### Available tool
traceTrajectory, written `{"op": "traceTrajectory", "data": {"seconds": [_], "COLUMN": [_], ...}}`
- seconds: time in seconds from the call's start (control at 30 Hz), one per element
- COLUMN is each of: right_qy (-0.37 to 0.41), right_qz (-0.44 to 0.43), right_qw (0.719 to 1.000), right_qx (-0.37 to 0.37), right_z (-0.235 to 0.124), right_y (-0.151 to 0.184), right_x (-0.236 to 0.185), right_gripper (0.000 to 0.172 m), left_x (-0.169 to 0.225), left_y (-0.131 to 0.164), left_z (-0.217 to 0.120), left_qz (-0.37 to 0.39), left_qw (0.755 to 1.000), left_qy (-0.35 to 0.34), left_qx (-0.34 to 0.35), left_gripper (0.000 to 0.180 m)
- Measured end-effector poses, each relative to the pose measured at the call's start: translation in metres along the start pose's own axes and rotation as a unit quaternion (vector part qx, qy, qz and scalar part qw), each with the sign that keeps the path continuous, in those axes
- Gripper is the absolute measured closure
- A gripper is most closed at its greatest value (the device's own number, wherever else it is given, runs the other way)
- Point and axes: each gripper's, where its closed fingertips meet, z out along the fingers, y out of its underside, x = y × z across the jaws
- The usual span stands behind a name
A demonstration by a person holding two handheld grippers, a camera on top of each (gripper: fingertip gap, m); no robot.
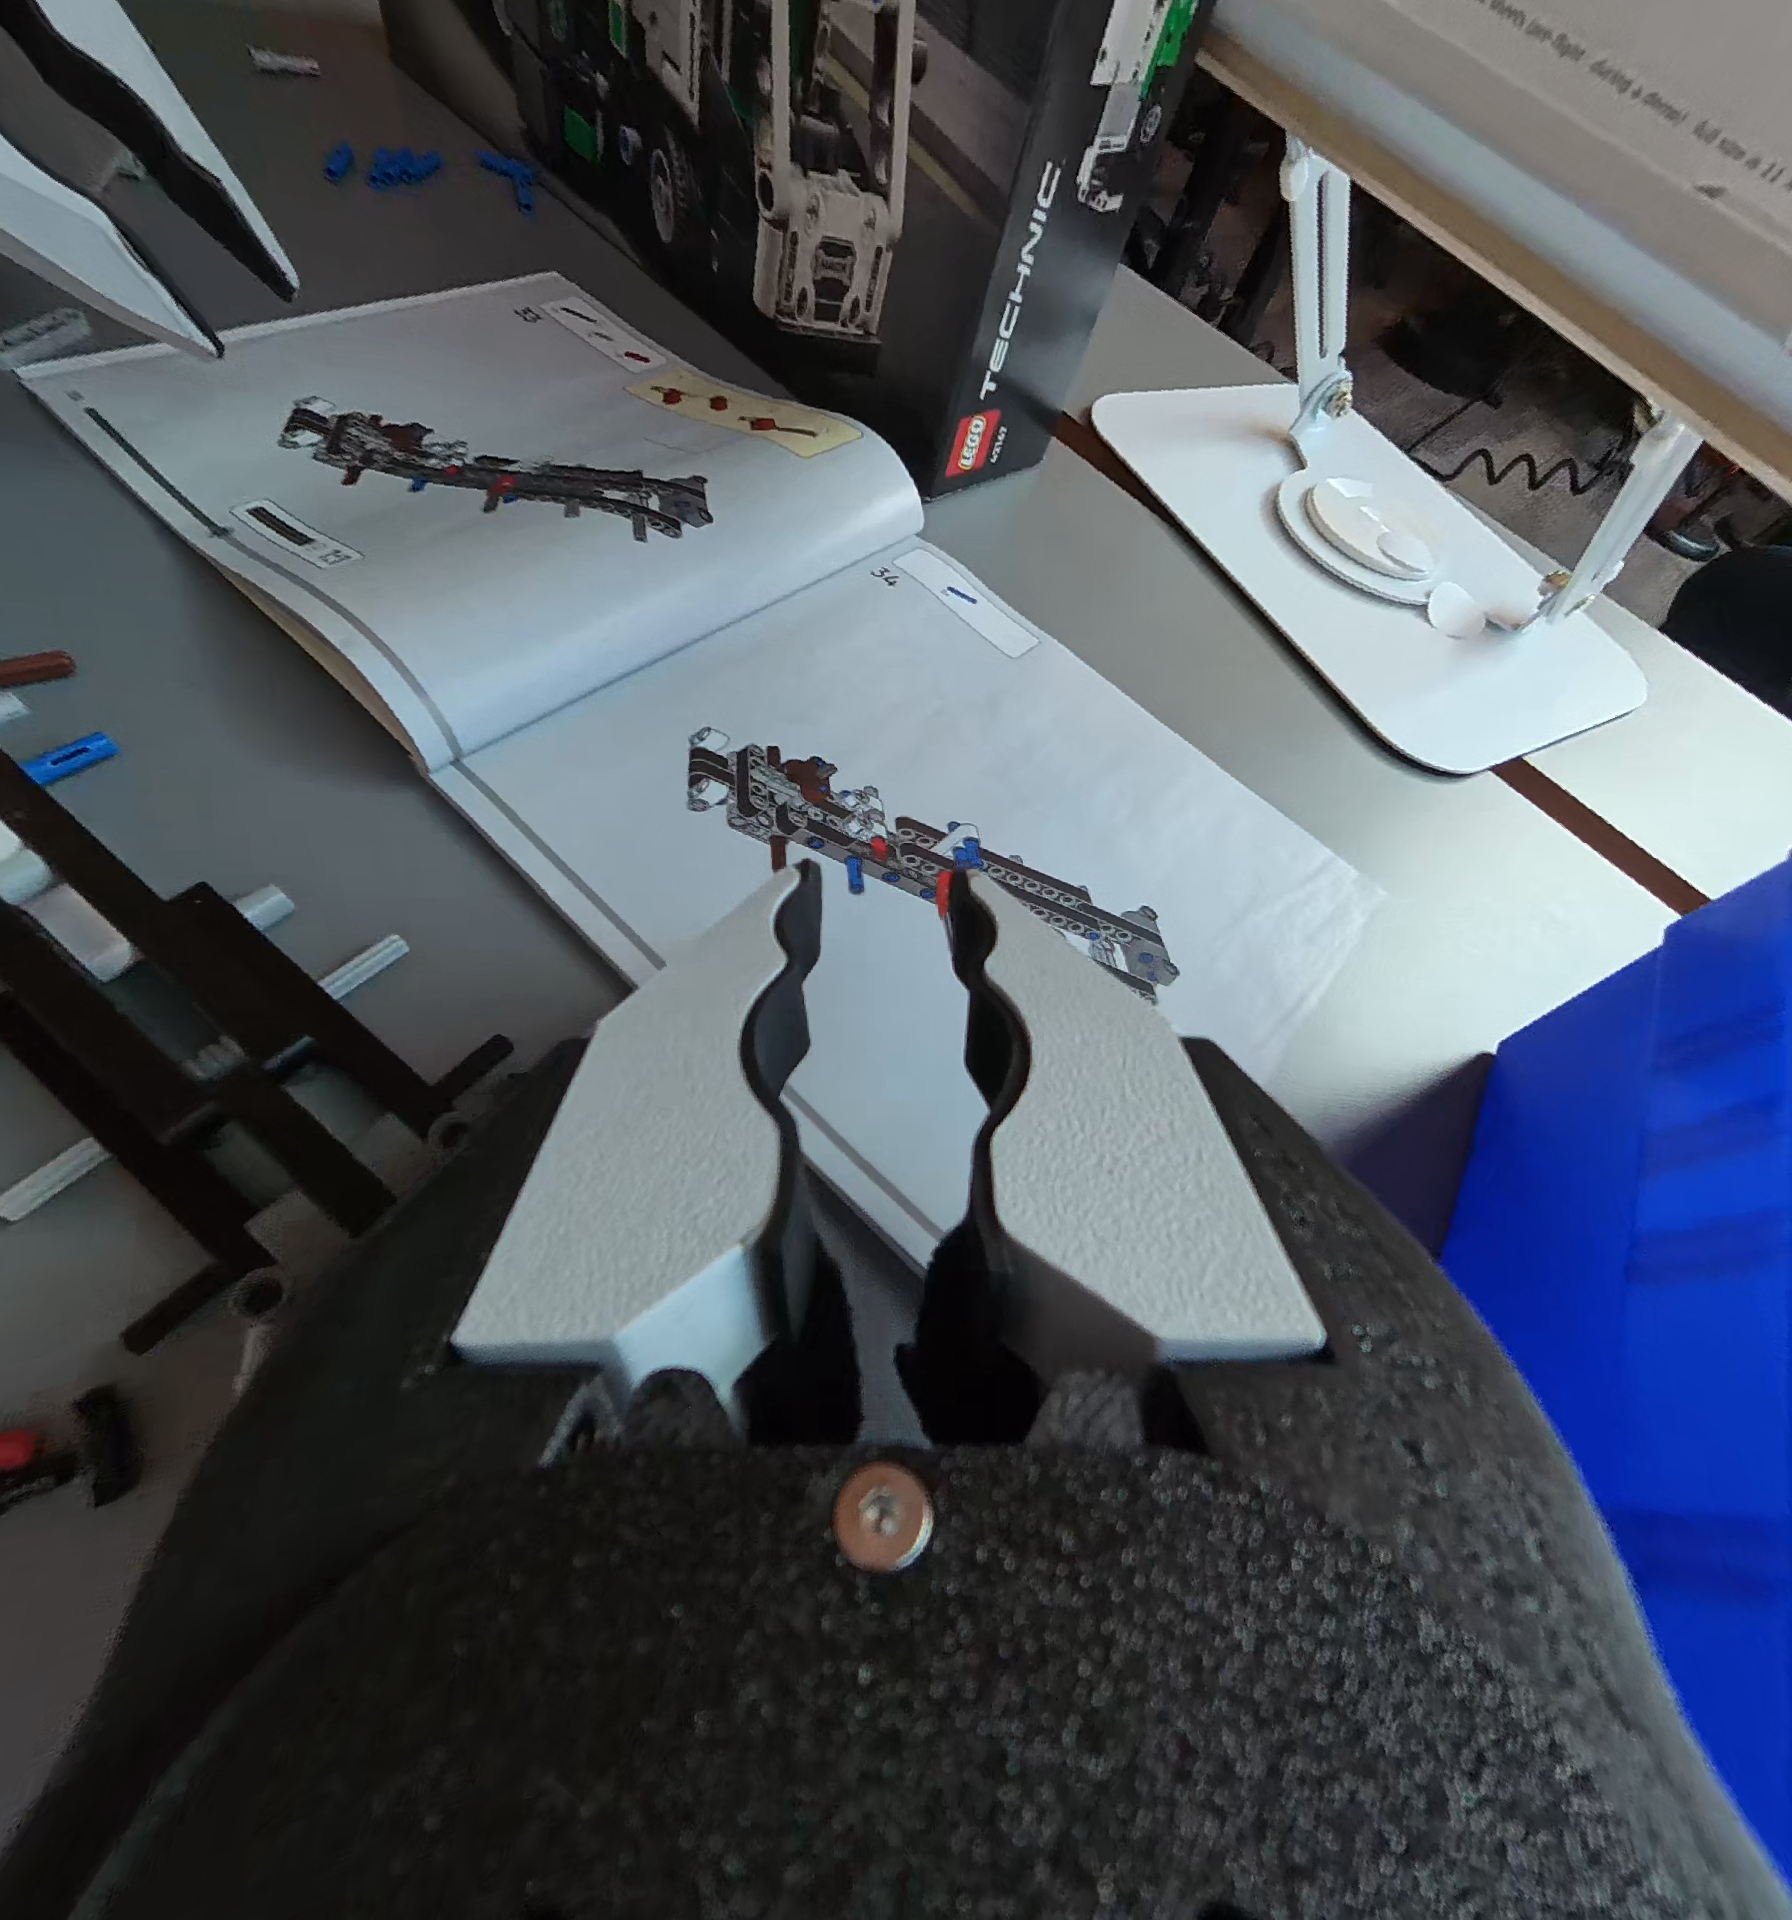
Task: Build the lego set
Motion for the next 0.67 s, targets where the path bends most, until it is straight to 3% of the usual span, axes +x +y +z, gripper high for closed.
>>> {"op": "traceTrajectory", "data": {"seconds": [0.67], "right_qy": [-0.042], "right_qz": [0.057], "right_qw": [0.997], "right_qx": [-0.016], "right_z": [0.003], "right_y": [0.009], "right_x": [0.003], "right_gripper": [0.144], "left_x": [-0.004], "left_y": [0.018], "left_z": [0.003], "left_qz": [0.002], "left_qw": [0.999], "left_qy": [0.006], "left_qx": [-0.039], "left_gripper": [0.155]}}
